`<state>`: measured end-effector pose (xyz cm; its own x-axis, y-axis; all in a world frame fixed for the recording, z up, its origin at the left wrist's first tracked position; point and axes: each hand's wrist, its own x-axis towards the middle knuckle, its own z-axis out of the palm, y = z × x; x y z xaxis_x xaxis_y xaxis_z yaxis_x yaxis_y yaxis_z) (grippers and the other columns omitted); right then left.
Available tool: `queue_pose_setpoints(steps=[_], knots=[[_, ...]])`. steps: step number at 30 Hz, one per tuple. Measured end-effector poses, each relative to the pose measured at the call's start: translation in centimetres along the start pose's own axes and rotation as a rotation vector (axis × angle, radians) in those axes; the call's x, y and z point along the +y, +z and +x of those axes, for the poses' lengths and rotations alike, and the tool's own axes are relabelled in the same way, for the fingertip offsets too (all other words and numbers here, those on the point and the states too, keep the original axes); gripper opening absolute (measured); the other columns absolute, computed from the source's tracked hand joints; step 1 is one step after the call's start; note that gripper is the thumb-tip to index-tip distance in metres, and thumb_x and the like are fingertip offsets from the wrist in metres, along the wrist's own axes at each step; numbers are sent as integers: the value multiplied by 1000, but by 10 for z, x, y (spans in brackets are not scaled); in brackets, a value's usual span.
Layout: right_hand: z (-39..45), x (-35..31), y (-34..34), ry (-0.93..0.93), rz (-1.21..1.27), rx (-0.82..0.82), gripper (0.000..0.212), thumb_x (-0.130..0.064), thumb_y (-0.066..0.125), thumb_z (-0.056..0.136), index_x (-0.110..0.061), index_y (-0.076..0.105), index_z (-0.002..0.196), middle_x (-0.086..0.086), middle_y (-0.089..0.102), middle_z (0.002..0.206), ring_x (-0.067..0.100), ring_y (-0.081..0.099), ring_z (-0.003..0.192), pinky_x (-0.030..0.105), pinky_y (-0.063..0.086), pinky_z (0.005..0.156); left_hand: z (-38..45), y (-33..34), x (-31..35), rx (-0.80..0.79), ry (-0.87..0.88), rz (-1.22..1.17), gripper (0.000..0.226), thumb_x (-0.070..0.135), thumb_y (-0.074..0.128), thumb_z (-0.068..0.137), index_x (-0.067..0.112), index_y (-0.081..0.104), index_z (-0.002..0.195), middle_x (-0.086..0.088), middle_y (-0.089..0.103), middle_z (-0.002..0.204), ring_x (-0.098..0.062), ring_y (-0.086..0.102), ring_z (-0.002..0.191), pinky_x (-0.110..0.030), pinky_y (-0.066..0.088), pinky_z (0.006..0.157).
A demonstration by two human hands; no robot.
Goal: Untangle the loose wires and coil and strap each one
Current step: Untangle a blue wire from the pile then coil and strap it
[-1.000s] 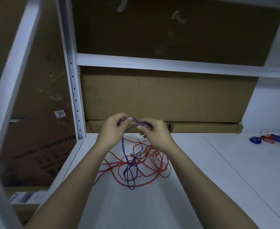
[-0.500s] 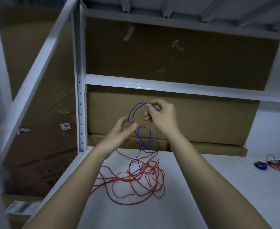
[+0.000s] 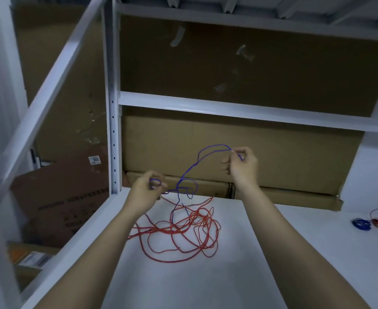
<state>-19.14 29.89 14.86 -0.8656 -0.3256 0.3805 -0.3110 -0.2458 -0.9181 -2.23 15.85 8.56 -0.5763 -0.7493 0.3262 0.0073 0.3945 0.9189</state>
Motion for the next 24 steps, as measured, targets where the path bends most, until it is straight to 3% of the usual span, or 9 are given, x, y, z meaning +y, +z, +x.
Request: queue_pose_setpoints(steps=[3,5,7,9,11,15,18,21,24], knots=[[4,39,-23,3,-325,108,11,-13,48,96,-15,52,86,8,64,78,24,58,67,27,42,59,-3,-26,-29,131,-35,131,8,0,58,91,7,60,94,-8,66,84,-23,63,82,-34,53,78],[0,67,-34,6,-570,107,13,-17,48,95,-12,58,89,8,64,86,27,54,76,29,37,63,-7,-39,-49,178,-49,256,13,-5,53,91,6,61,93,-8,67,88,-23,64,86,-34,51,82],[-10,94,-37,41,-841,-59,19,-22,47,95,-12,63,97,10,66,96,29,56,84,32,43,67,-11,-45,-66,179,-59,354,14,-5,54,90,7,62,89,-8,68,92,-22,62,87,-30,46,79],[-23,115,-34,83,-1087,-280,25,-28,48,96,-19,64,113,10,63,115,30,54,106,37,48,84,-15,-45,-79,168,-66,364,17,-3,59,89,12,62,81,-6,68,91,-20,61,86,-29,44,77],[-34,126,-26,70,-1229,-386,40,-35,49,96,-23,50,134,8,49,137,29,40,126,41,38,101,-15,-41,-84,122,-73,325,22,-1,62,88,17,61,75,-3,68,88,-20,62,86,-32,49,80],[-45,128,-4,-220,-1263,-382,54,-39,47,94,-29,33,145,3,29,151,26,19,139,46,13,112,-12,-33,-84,46,-25,311,21,3,65,88,21,63,76,-1,69,90,-18,63,87,-26,50,80],[-42,121,22,-421,-1177,-439,53,-32,48,93,-30,36,145,2,28,152,24,19,138,44,13,111,-8,-30,-84,18,5,304,20,7,67,87,24,64,76,5,69,88,-11,64,85,-11,47,70],[-32,117,53,-404,-1069,-591,56,-25,48,93,-30,33,147,0,22,156,23,16,141,44,15,111,-3,-32,-81,-10,20,309,19,9,69,86,25,64,76,8,69,89,-8,64,87,-8,44,72],[-23,125,81,-273,-1079,-778,59,-25,45,96,-28,24,150,-2,18,158,22,15,143,46,16,112,1,-41,-79,-43,37,333,17,8,68,86,22,65,78,7,69,92,-10,64,90,-17,47,80]])
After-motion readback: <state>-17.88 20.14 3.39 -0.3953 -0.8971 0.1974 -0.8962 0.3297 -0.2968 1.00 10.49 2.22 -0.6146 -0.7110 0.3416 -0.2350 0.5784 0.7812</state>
